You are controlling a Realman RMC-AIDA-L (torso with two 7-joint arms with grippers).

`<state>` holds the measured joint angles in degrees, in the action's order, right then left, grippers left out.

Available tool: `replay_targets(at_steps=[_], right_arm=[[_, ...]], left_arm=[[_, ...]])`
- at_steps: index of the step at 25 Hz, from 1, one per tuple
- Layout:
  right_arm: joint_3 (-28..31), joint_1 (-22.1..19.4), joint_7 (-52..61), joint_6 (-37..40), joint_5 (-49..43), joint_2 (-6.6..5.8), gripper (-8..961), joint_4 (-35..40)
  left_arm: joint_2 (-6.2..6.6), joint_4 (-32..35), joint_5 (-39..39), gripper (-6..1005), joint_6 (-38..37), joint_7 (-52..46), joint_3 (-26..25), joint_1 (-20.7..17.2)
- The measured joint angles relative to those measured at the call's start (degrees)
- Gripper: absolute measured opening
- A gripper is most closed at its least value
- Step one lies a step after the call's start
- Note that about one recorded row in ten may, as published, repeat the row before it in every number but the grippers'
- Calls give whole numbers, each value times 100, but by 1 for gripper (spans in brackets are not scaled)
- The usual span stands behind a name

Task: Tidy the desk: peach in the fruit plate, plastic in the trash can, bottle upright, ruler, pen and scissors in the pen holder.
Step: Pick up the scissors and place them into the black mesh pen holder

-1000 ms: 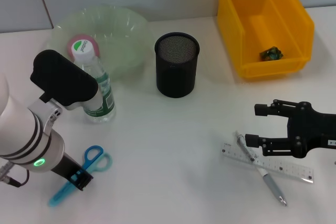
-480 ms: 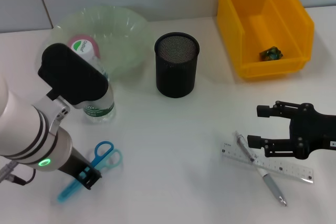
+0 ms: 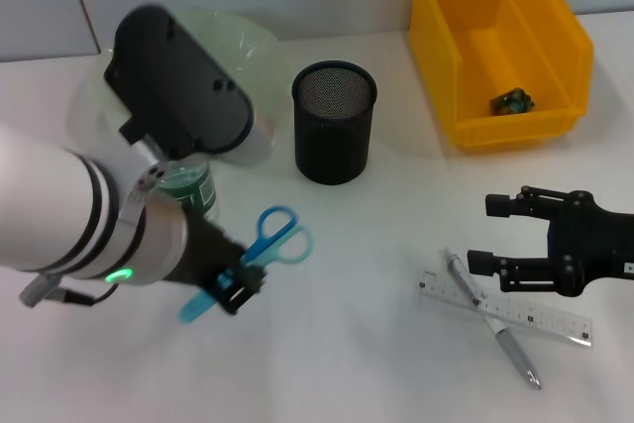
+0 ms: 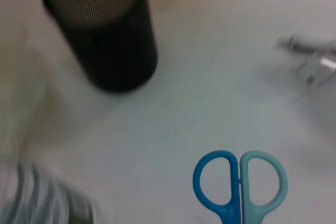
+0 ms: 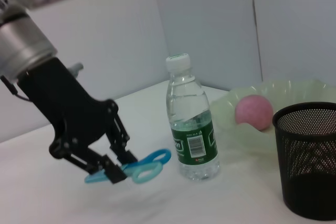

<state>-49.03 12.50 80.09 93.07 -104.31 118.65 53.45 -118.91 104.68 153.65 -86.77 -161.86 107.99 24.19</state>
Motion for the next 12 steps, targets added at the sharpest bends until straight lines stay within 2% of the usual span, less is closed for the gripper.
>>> replay_targets(at_steps=[6, 12], right_arm=[[42, 13, 16, 29, 5, 4, 832, 8], [52, 3, 85, 63, 5, 15, 832, 68]], left_arm=[[0, 307, -128, 235, 507, 313, -15, 11], [1, 330, -294, 234, 1478, 711, -102, -6]])
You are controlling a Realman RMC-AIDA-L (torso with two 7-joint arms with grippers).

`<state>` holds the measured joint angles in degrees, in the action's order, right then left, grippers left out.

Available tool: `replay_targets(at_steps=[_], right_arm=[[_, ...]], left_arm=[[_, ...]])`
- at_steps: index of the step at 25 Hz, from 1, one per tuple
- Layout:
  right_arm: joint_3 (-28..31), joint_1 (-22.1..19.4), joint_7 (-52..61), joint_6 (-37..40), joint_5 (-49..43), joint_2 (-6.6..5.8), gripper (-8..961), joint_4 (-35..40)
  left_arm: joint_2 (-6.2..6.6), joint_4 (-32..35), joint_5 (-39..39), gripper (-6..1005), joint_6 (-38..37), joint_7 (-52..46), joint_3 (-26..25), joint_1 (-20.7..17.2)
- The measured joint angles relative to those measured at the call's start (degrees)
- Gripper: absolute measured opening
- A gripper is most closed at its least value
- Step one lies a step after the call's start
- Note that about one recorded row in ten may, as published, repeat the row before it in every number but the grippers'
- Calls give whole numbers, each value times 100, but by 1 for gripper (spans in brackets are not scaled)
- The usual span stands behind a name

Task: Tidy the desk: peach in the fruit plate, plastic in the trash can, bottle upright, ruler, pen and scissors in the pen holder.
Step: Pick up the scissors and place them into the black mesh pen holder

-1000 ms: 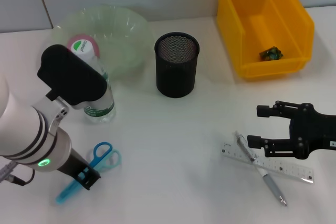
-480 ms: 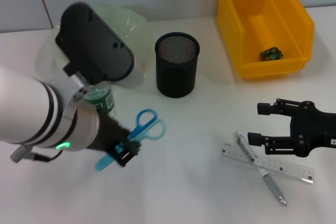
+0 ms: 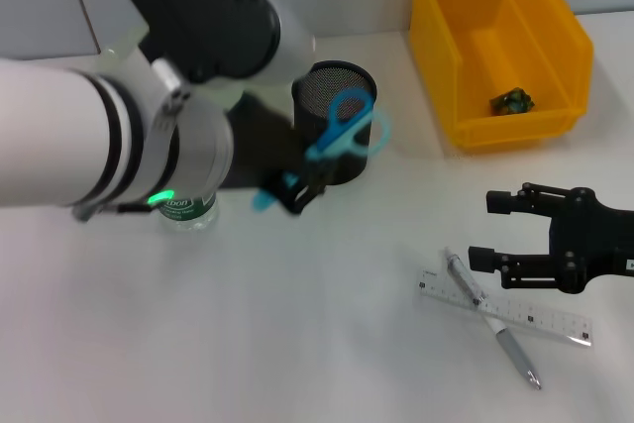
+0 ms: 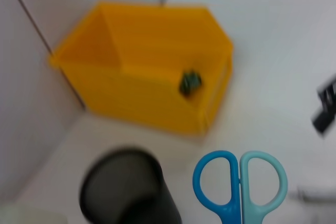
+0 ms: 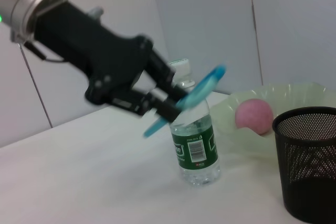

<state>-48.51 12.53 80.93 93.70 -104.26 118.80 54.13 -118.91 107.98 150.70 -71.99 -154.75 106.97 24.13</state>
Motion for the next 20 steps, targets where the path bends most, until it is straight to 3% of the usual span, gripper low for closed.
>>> replay_targets(at_steps=[6, 9, 10, 13, 14, 16, 17, 20], right_arm=[[0, 3, 74, 9, -1, 3, 832, 59], [0, 23, 105, 9, -6, 3, 832, 70], [0, 23, 105, 9, -6, 3, 832, 70], [-1, 41, 135, 8, -30, 3, 833, 79], [0, 44, 135, 4, -35, 2, 833, 79], [0, 53, 136, -8, -37, -1, 833, 80], [-1, 57, 137, -16, -37, -3, 833, 81], [-1, 72, 139, -35, -39, -5, 833, 80]], left_arm=[[9, 0, -559, 233, 1271, 853, 35, -259], [9, -17, -622, 233, 1380, 946, 40, -279], [12, -195, -912, 233, 1851, 1243, 36, -300], [15, -394, -1106, 234, 2112, 1430, 13, -287], [16, -684, -1383, 234, 2505, 1691, -9, -254], [16, -684, -1383, 235, 2505, 1691, -9, -254], [15, -1325, -2063, 235, 3322, 2379, -10, -165], [7, -2047, -2899, 239, 4073, 3150, -7, 8]])
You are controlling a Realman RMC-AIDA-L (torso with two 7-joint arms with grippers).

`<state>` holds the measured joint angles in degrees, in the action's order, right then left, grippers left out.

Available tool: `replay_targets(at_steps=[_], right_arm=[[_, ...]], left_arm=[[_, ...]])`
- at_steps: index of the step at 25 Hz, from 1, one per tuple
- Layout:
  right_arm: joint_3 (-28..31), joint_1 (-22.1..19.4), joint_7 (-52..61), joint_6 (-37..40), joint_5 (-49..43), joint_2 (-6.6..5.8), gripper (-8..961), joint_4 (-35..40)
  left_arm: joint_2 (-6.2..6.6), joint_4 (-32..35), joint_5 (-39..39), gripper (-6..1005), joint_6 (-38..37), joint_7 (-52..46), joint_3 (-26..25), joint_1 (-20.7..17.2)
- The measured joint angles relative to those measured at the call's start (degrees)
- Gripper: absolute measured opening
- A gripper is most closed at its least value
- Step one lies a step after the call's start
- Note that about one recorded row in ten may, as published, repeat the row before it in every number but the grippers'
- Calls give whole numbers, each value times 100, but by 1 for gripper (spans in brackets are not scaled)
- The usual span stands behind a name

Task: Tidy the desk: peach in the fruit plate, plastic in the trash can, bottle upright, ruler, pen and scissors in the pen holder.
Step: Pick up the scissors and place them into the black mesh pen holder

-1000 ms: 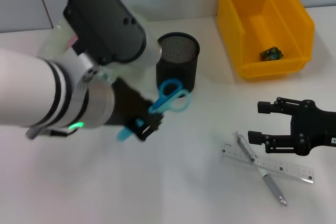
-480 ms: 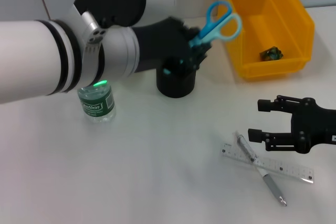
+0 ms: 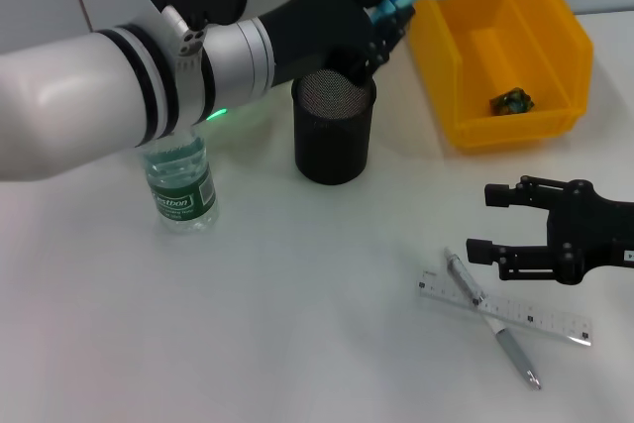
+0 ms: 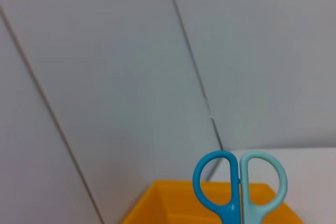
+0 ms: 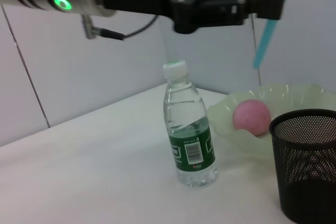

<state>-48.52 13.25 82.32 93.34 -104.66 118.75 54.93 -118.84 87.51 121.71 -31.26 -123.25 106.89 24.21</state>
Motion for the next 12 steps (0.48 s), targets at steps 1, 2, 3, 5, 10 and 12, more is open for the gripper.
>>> replay_targets(at_steps=[1, 2, 3, 5, 10, 12], right_arm=[[0, 3, 0, -4, -1, -1, 833, 0], [0, 5, 1, -6, -2, -3, 833, 0], [0, 9, 2, -6, -3, -5, 833, 0], [0, 14, 9, -10, -7, -9, 833, 0], [0, 29, 51, -19, -12, -18, 832, 0], [0, 39, 59, -24, -12, -19, 832, -2]], left_arm=[[-5, -282, -347, 241, 233, 283, 13, 82], [-3, -388, -522, 242, 320, 412, 17, 113], [-11, -634, -919, 244, 500, 743, 32, 181], [-22, -958, -1548, 247, 727, 1348, 55, 285], [-34, -1586, -2706, 254, 989, 2300, 109, 571], [-34, -1777, -3063, 257, 1103, 2669, 137, 655]])
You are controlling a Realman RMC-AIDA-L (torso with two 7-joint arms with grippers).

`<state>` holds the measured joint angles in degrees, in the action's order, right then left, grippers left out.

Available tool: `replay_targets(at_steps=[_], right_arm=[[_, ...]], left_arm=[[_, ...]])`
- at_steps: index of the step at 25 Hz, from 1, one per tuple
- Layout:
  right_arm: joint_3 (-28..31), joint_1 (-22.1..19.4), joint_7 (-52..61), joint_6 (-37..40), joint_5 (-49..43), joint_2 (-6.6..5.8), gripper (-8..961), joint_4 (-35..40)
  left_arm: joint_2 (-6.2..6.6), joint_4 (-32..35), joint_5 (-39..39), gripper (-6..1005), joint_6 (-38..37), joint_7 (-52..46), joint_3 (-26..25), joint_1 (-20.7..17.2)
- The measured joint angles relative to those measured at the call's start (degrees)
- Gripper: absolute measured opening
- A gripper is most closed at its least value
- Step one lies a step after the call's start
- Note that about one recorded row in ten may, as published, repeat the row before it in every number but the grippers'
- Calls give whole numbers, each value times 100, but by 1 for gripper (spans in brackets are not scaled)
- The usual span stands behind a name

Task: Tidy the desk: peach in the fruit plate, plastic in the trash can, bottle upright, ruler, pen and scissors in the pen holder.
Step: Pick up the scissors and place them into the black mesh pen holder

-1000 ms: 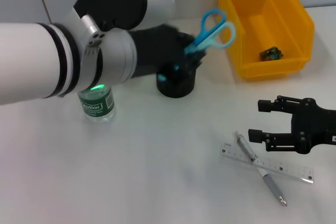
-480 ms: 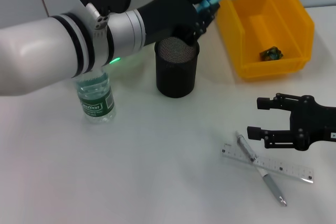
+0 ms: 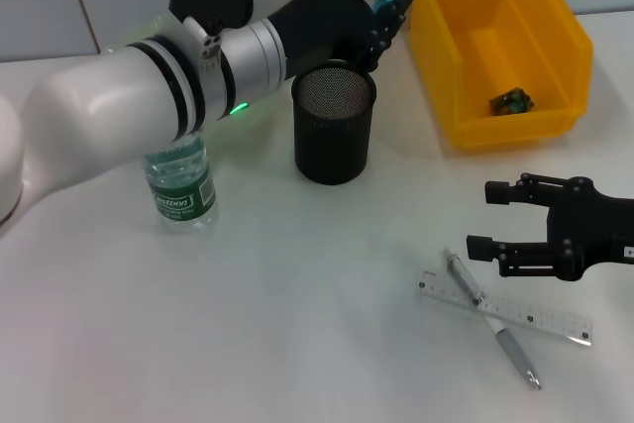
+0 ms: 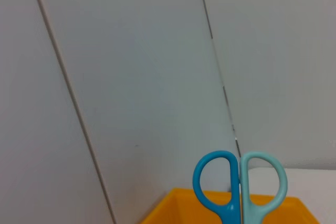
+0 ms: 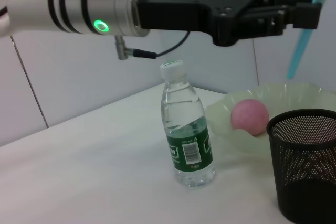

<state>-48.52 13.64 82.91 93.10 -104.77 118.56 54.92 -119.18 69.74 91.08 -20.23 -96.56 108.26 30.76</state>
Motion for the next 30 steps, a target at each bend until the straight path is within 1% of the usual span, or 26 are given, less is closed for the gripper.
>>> replay_targets(at_steps=[4, 8, 9, 10, 12, 13, 14, 15, 20, 30], right_arm=[[0, 44, 1, -13, 0, 0, 832, -33], [0, 67, 3, -53, 0, 0, 832, -48], [0, 67, 3, -69, -1, 0, 832, -49], [0, 68, 4, -76, -3, 0, 832, -50], [0, 72, 9, -81, -6, 3, 832, -52], [0, 72, 9, -81, -6, 3, 833, -52], [0, 78, 14, -82, -6, 4, 833, -52], [0, 83, 17, -82, -7, 4, 833, -52], [0, 119, 26, -83, -16, 12, 833, -67], [-15, 192, 83, -119, -90, 29, 832, -75]], left_arm=[[0, -346, -745, 263, 97, 762, 48, 175], [0, -737, -1746, 269, 104, 1709, 58, 311], [0, -737, -1746, 271, 104, 1709, 58, 311], [0, -795, -1969, 272, 96, 1938, 58, 319], [0, -1072, -2899, 275, 26, 2851, 63, 354], [0, -1072, -2899, 276, 26, 2851, 63, 354], [1, -1272, -3365, 278, -94, 3300, 49, 397], [0, -1296, -3415, 279, -114, 3348, 47, 403], [0, -1710, -4187, 287, -370, 4067, 16, 472], [0, -2147, -4872, 302, -610, 4863, 42, 529]])
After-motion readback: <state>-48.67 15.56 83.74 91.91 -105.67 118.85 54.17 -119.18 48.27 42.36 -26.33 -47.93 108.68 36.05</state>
